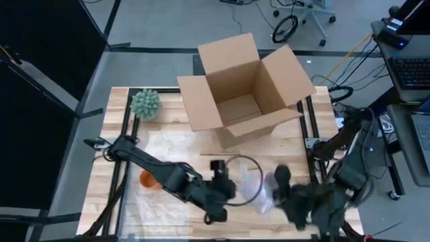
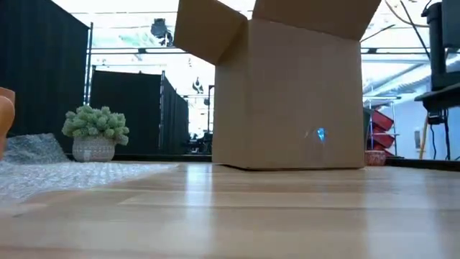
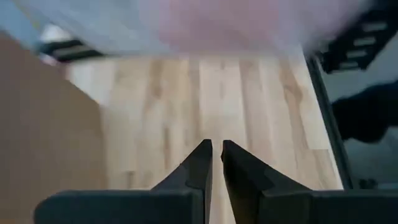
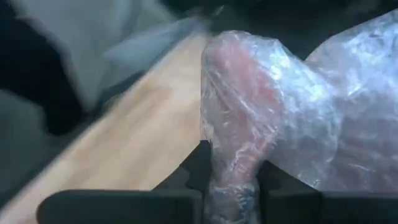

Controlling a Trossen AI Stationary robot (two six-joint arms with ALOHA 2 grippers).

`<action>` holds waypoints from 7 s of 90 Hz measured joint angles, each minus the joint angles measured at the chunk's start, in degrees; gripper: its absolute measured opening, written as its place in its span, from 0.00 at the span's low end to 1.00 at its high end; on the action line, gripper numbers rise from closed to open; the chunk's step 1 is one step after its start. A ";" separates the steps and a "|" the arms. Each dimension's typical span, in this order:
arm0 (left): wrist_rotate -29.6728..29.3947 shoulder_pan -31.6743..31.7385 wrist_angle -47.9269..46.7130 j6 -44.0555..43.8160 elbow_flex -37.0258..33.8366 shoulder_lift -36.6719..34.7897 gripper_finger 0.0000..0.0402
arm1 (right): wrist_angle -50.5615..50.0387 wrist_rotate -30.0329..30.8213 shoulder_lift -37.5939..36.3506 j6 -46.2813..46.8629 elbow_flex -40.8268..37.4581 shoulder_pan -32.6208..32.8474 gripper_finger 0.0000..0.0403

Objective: Wrap mug
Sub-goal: Put the wrapped pink mug into the cardboard box, then wrap the orange mug with bubble wrap

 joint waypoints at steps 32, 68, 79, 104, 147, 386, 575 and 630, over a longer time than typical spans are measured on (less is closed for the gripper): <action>-6.75 2.00 -9.57 -0.16 0.00 -6.39 0.07 | 3.90 -5.73 -0.62 -23.81 20.11 -35.41 0.07; -6.99 6.53 -17.02 -3.16 -2.42 -6.21 0.07 | -7.38 -41.43 4.10 -18.18 13.20 -82.48 0.07; -6.96 7.75 -17.17 -3.21 -4.06 -6.36 0.07 | -8.00 -47.11 6.37 -17.68 5.28 -86.56 0.07; -6.50 8.14 -16.71 -6.19 -6.64 -6.24 0.07 | 4.29 -49.60 7.11 -16.12 -19.70 -83.68 0.07; -6.46 8.14 -14.05 -6.22 -6.64 -6.26 0.07 | 20.22 -49.13 7.56 -10.31 -38.79 -83.44 0.40; -4.82 -22.83 -17.64 -49.67 -42.86 -19.64 0.07 | 70.67 -30.14 49.56 23.97 -15.35 -29.97 0.80; 20.14 -27.50 19.03 -45.20 -36.32 6.97 0.31 | 46.20 -29.33 35.03 29.33 -15.65 -20.91 0.80; 17.90 -27.45 7.95 -44.91 -30.85 10.87 0.01 | 47.47 -24.82 35.78 34.67 -15.59 -17.39 0.80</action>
